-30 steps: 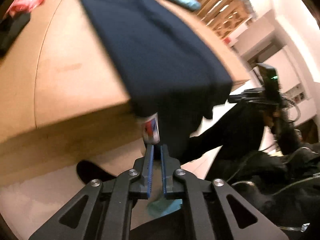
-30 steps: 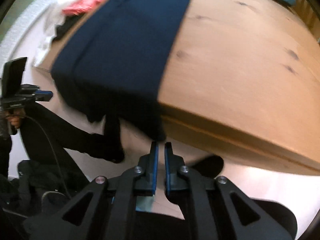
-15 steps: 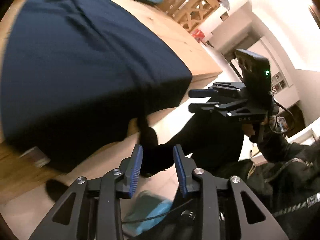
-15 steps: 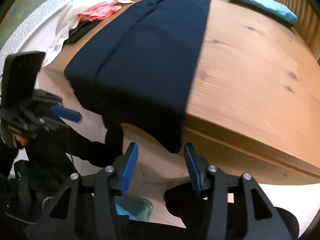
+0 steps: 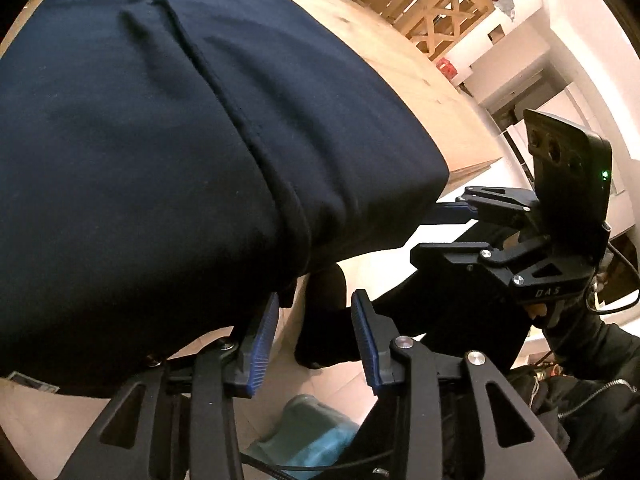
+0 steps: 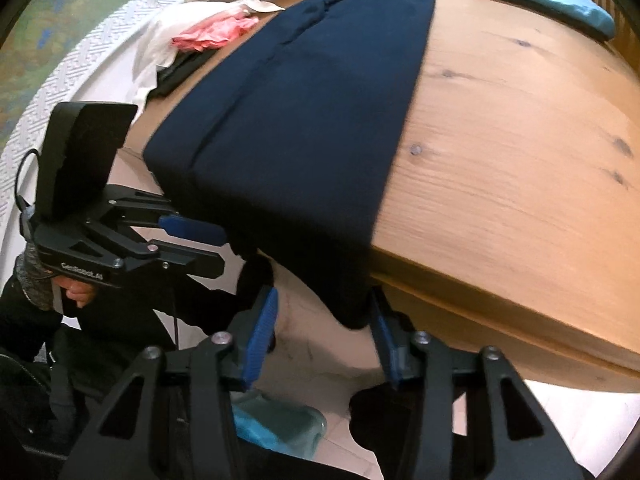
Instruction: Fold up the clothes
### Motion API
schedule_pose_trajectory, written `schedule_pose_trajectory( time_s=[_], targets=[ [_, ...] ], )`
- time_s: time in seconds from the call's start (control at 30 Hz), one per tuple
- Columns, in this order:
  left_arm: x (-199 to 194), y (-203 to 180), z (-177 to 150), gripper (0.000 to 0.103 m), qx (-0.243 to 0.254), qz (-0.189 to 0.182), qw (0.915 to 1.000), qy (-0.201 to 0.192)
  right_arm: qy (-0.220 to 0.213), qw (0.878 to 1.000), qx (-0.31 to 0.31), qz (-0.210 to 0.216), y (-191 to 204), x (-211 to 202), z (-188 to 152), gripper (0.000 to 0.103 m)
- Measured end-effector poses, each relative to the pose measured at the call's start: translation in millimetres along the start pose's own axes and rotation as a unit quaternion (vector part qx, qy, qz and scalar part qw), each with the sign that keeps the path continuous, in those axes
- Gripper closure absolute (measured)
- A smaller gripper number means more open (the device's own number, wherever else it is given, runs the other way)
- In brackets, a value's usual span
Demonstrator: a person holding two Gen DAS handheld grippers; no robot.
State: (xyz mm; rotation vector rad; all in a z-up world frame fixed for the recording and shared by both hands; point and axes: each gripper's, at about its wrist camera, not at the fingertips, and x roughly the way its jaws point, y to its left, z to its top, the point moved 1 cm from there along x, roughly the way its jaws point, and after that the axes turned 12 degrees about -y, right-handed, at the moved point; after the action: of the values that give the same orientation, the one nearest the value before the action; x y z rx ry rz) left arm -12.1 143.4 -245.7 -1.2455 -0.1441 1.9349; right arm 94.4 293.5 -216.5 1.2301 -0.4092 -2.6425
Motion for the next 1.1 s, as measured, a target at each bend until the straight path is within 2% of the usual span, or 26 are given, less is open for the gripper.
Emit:
schedule_pose_trajectory(
  time_s=[0.03,0.1,0.23,0.33,0.4,0.47,0.5,0.6,0.7,0.77,0.83,0.9,0.97,1.0,1.1],
  targets=[
    [-2,1,1,0.068,-0.007,0.003,1.0000,-0.004,0.000,1.000,0.001,0.002,1,-1,1,0.094],
    [-7,4,3,0.068,-0.021,0.008,0.9997,-0.011,0.001,1.000,0.007,0.009,0,-3,2,0.095],
    [-10,3,2,0.055,-0.038,0.017,0.9989,-0.019,0.008,0.998,0.035,0.045,-4,-14,4,0.098],
    [-3,-2,5,0.057,-0.036,0.021,0.9988,-0.026,0.008,0.997,0.046,0.055,-4,-23,7,0.098],
    [3,-6,4,0.064,-0.026,0.018,0.9992,-0.023,0.007,0.998,0.042,0.053,-1,-26,8,0.098],
    [7,-9,2,0.098,-0.012,0.010,0.9997,-0.020,0.007,0.998,0.040,0.050,1,-27,7,0.098],
    [8,-11,0,0.099,-0.005,0.005,0.9998,-0.019,0.008,0.998,0.040,0.047,1,-27,7,0.098],
    [-1,-13,-2,0.098,-0.005,-0.024,0.9994,-0.023,0.010,0.998,0.045,0.041,0,-26,5,0.098],
    [-21,-8,-1,0.099,-0.037,-0.072,0.9960,-0.036,0.010,0.998,0.050,0.037,-1,-26,5,0.099],
    [-37,-2,0,0.099,-0.075,-0.126,0.9878,-0.053,0.007,0.998,0.044,0.035,3,-28,5,0.099],
    [-47,4,0,0.099,-0.091,-0.162,0.9804,-0.065,0.013,0.999,0.038,0.023,2,-23,4,0.099],
    [-36,19,-6,0.098,-0.106,-0.160,0.9802,-0.050,0.020,0.999,0.033,0.009,2,-18,2,0.099],
    [-22,31,-16,0.095,-0.100,-0.101,0.9895,-0.026,0.033,0.999,0.030,-0.004,0,-9,0,0.099],
    [-16,37,-21,0.093,-0.102,-0.082,0.9912,-0.015,0.039,0.999,0.026,-0.013,0,-5,0,0.099],
    [-10,45,-33,0.091,-0.107,-0.064,0.9920,0.014,0.048,0.998,0.017,-0.040,0,-5,2,0.098]
  ],
)
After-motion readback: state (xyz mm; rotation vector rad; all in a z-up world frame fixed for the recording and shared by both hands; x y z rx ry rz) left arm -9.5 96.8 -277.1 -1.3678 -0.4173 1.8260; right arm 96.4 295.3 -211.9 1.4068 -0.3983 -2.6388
